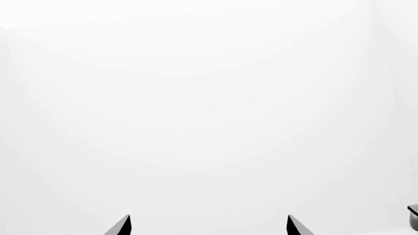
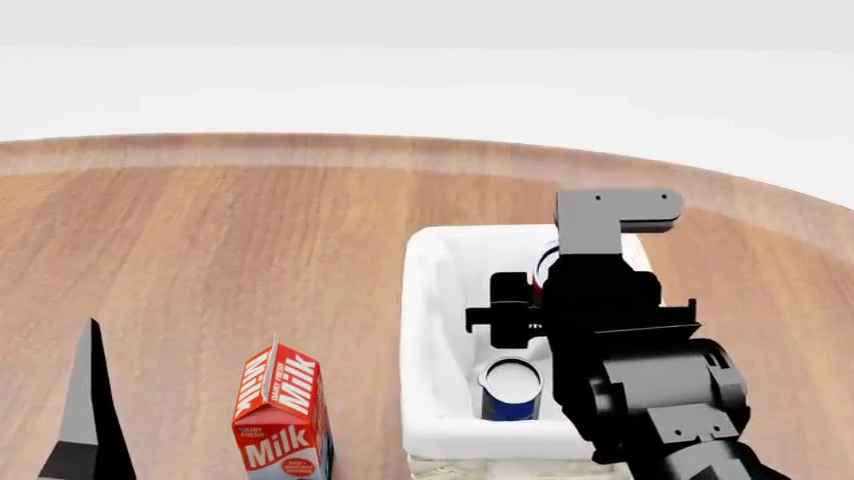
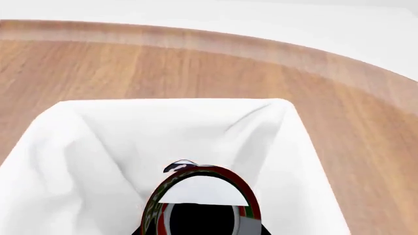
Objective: Pick up the alphabet soup and the tomato sauce, and put them in the basket.
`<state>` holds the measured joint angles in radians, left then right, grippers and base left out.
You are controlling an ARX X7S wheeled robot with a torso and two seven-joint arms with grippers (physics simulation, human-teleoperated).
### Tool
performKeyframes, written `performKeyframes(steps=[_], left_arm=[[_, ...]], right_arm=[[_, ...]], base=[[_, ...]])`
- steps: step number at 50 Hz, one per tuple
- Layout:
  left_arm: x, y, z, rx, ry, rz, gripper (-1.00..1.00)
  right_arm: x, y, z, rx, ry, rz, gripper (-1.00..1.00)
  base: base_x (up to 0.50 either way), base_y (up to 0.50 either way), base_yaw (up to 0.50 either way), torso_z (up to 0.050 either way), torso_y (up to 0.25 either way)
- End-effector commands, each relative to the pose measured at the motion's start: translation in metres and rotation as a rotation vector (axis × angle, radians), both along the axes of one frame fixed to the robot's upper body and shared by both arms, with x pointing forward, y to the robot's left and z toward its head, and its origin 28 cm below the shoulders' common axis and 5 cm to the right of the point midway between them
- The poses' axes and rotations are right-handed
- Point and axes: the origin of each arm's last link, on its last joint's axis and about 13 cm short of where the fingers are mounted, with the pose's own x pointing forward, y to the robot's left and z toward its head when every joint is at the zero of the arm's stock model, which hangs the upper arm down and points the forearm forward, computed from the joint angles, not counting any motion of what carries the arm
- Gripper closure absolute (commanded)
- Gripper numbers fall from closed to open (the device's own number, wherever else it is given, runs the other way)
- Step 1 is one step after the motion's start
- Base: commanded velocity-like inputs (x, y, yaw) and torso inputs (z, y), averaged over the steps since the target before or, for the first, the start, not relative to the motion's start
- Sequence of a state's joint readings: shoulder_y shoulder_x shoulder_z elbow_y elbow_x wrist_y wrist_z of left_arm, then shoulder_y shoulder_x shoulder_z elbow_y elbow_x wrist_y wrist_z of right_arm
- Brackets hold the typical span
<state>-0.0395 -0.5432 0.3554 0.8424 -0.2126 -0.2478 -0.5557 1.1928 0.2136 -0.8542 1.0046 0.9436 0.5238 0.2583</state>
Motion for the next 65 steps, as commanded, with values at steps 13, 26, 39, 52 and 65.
performKeyframes(steps=[13, 26, 39, 52, 65], left_arm=[[-0.001, 0.000, -0.001, 0.000, 0.002, 0.000, -1.00], [0.000, 0.001, -0.002, -0.001, 0.004, 0.000, -1.00], [0.000, 0.000, -0.002, -0.001, 0.005, -0.001, -1.00], [0.000, -0.001, -0.001, 0.001, 0.004, -0.004, -1.00], [0.000, -0.001, -0.002, -0.001, 0.005, -0.003, -1.00]], right_arm=[[-0.001, 0.002, -0.003, -0.021, 0.008, 0.041, 1.00], [0.001, 0.003, -0.003, -0.018, 0.013, 0.031, -1.00], [0.002, 0.002, 0.008, 0.013, -0.090, 0.010, -1.00], [0.003, -0.001, 0.047, 0.118, -0.491, -0.043, -1.00], [-0.004, -0.001, 0.064, 0.167, -0.736, -0.079, -1.00]], base=[[0.00, 0.00, 0.00, 0.000, 0.000], [0.00, 0.00, 0.00, 0.000, 0.000], [0.00, 0.00, 0.00, 0.000, 0.000], [0.00, 0.00, 0.00, 0.000, 0.000], [0.00, 0.00, 0.00, 0.000, 0.000]])
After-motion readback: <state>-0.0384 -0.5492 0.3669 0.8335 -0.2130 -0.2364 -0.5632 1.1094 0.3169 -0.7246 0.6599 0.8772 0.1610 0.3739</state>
